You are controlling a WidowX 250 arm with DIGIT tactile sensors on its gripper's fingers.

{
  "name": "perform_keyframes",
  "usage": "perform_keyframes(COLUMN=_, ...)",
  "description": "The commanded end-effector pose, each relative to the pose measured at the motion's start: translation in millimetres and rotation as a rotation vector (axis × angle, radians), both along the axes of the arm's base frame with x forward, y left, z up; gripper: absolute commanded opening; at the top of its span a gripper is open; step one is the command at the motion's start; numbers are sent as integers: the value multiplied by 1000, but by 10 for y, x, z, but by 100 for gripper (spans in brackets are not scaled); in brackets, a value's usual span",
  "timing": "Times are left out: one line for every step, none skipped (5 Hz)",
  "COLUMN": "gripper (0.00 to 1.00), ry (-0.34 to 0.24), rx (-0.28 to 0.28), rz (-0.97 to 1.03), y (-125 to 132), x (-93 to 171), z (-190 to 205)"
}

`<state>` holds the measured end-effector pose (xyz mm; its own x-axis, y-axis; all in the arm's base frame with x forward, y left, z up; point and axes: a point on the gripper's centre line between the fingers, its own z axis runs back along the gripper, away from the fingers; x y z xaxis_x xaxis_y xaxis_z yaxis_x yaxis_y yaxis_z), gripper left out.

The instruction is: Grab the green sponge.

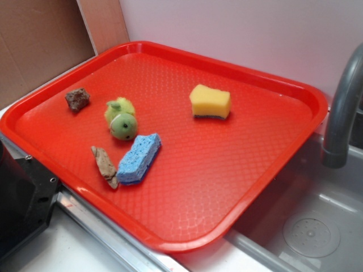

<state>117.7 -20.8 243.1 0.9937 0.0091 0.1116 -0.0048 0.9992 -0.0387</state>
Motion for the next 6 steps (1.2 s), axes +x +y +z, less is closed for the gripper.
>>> perform_keyframes(gripper=100, ry=0, rx=0, rz=0, y=0, x=0, z=0)
perform_keyframes(gripper=100, ry=-14, rx=21, rz=-42, y=8, x=60, z=-27)
perform_keyframes(gripper=100, ry=-67, rx=77, rz=-208, y=-22, x=305, z=-143)
perform_keyframes(gripper=100, ry=-68, rx=96, rz=-342, y=-8, x=588, z=-329)
perform_keyframes(gripper=100, ry=-93, rx=64, rz=-524, y=-43, x=830, z=-488)
perform_keyframes(gripper=100, ry=-114, rx=86, rz=-691, y=-184, x=1107, z=-730)
